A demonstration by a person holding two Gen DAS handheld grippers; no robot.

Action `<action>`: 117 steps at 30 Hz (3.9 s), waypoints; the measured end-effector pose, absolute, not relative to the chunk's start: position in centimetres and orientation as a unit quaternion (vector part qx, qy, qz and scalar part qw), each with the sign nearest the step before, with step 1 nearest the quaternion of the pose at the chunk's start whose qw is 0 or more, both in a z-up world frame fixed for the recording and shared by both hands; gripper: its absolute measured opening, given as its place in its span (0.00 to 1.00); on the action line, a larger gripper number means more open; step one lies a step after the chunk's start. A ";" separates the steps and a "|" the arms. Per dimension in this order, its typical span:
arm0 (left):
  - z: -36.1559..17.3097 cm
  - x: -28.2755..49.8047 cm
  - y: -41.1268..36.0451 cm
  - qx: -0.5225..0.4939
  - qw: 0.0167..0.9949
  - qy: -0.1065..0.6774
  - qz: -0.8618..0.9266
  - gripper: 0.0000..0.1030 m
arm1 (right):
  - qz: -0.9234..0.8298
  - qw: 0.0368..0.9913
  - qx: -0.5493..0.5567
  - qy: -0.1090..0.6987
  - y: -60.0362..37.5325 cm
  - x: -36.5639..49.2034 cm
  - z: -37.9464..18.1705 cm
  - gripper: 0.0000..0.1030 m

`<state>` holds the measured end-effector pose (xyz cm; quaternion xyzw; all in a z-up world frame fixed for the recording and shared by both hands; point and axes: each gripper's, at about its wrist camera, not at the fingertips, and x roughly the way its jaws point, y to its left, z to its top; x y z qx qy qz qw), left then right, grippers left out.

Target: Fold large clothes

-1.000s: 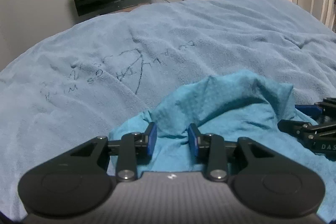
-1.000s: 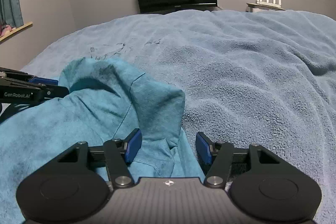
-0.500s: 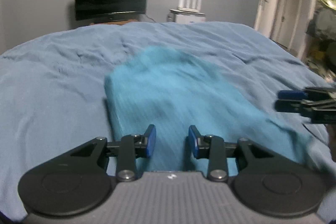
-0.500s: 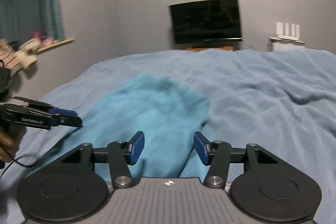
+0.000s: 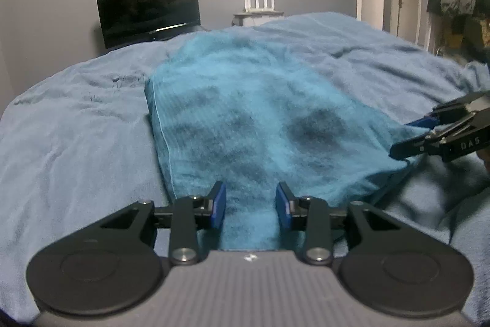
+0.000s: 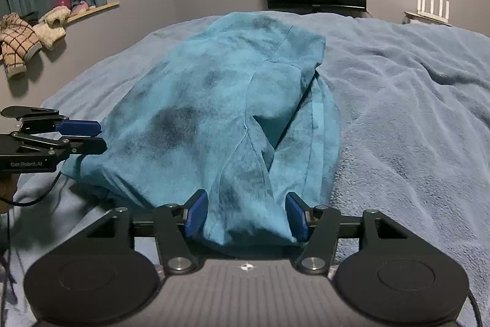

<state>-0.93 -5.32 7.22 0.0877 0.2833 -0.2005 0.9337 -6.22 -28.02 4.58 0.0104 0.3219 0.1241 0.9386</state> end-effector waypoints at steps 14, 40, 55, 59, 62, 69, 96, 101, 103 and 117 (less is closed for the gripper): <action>5.0 9.9 3.6 -0.214 0.871 0.395 -0.198 0.88 | 0.138 0.890 0.250 0.355 -35.9 4.2 3.7 1.00; 11.1 7.3 7.3 -0.148 0.923 0.309 -0.176 0.50 | 0.249 0.889 0.194 0.332 -24.5 9.1 6.4 0.23; 6.1 3.4 13.8 -0.173 0.923 0.322 -0.119 0.81 | 0.205 0.913 0.145 0.322 -20.5 6.4 5.8 0.53; 8.4 1.2 12.1 -0.117 0.928 0.340 -0.092 0.81 | 0.198 0.928 0.123 0.291 -21.2 1.7 8.1 0.59; 9.5 -1.0 10.8 -0.092 0.932 0.344 -0.070 0.81 | 0.201 0.934 0.116 0.272 -21.0 -1.9 9.8 0.69; 10.4 -7.2 8.2 -0.071 0.935 0.347 -0.033 0.81 | 0.188 0.944 0.060 0.265 -18.3 -7.8 11.1 0.75; 7.7 -8.7 4.0 -0.007 0.935 0.349 -0.061 0.97 | 0.133 0.937 -0.008 0.324 -16.2 -10.4 7.2 0.96; 7.6 -8.4 3.4 0.001 0.933 0.352 -0.068 1.00 | 0.131 0.933 -0.007 0.335 -16.4 -9.9 6.9 0.96; 7.5 -8.4 3.3 -0.001 0.933 0.352 -0.076 1.00 | 0.129 0.931 -0.005 0.340 -16.5 -9.7 6.8 0.99; 7.2 -7.9 3.5 -0.011 0.929 0.357 -0.093 1.00 | 0.128 0.929 -0.010 0.347 -16.4 -9.0 6.3 1.00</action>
